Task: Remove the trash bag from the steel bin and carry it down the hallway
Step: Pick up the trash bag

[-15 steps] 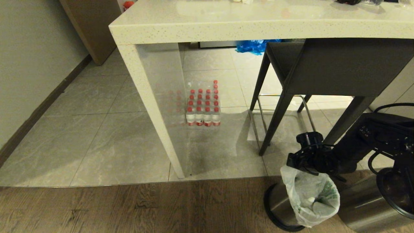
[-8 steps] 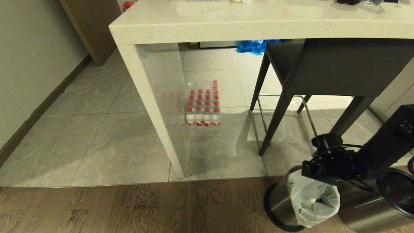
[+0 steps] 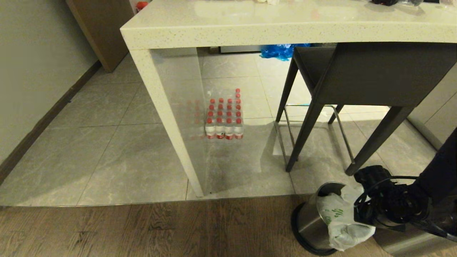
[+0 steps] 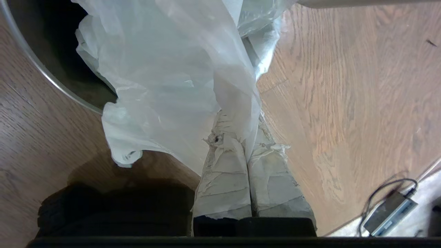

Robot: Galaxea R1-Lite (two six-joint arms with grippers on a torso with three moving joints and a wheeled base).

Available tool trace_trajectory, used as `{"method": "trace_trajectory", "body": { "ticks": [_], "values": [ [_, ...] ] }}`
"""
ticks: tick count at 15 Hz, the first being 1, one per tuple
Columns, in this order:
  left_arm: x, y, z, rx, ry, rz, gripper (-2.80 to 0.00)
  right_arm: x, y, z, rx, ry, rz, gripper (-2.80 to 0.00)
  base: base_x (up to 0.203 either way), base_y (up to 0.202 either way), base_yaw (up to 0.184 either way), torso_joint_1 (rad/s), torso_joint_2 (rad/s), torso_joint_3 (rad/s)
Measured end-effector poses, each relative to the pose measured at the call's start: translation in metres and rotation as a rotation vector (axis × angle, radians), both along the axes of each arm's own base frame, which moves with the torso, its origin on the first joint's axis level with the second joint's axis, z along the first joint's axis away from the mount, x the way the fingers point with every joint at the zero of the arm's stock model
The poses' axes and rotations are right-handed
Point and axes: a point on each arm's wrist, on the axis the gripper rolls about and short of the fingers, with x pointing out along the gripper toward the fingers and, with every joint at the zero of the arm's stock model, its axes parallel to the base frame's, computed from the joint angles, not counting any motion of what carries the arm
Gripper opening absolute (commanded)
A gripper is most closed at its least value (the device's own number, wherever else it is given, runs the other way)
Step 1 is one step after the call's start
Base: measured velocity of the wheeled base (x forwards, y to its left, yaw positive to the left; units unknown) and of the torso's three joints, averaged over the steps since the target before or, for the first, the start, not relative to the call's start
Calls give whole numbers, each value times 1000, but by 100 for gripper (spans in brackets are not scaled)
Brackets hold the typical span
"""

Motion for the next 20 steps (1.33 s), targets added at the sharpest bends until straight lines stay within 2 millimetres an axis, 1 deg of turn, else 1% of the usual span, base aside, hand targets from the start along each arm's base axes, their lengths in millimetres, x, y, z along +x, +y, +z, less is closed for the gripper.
{"method": "trace_trajectory", "body": {
  "ticks": [3, 6, 8, 10, 11, 12, 14, 16, 19, 20],
  "values": [
    [0, 0, 0, 0, 0, 0, -280, 4, 9, -12, -2, -26, 27, -280, 0, 0, 0, 0, 0, 0],
    [0, 0, 0, 0, 0, 0, -280, 9, 23, -31, -35, -71, 58, -280, 0, 0, 0, 0, 0, 0],
    [0, 0, 0, 0, 0, 0, -280, 9, 27, -43, -45, -89, 67, -280, 0, 0, 0, 0, 0, 0],
    [0, 0, 0, 0, 0, 0, -280, 6, 28, -49, -45, -99, 66, -280, 0, 0, 0, 0, 0, 0],
    [0, 0, 0, 0, 0, 0, -280, 5, 28, -47, -41, -108, 61, -280, 0, 0, 0, 0, 0, 0],
    [0, 0, 0, 0, 1, 0, -280, 6, 28, -40, -36, -130, 59, -280, 0, 0, 0, 0, 0, 0],
    [0, 0, 0, 0, 0, 0, -280, 8, 29, -15, -19, -210, 60, -280, 0, 0, 0, 0, 0, 0],
    [0, 0, 0, 0, 0, 0, -280, 6, 29, 20, 11, -309, 70, -280, 0, 0, 0, 0, 0, 0],
    [0, 0, 0, 0, 0, 0, -280, -7, 26, 71, 56, -443, 104, -280, 0, 0, 0, 0, 0, 0],
    [0, 0, 0, 0, 0, 0, -280, -11, 24, 85, 65, -484, 109, -280, 0, 0, 0, 0, 0, 0]
  ]
}}
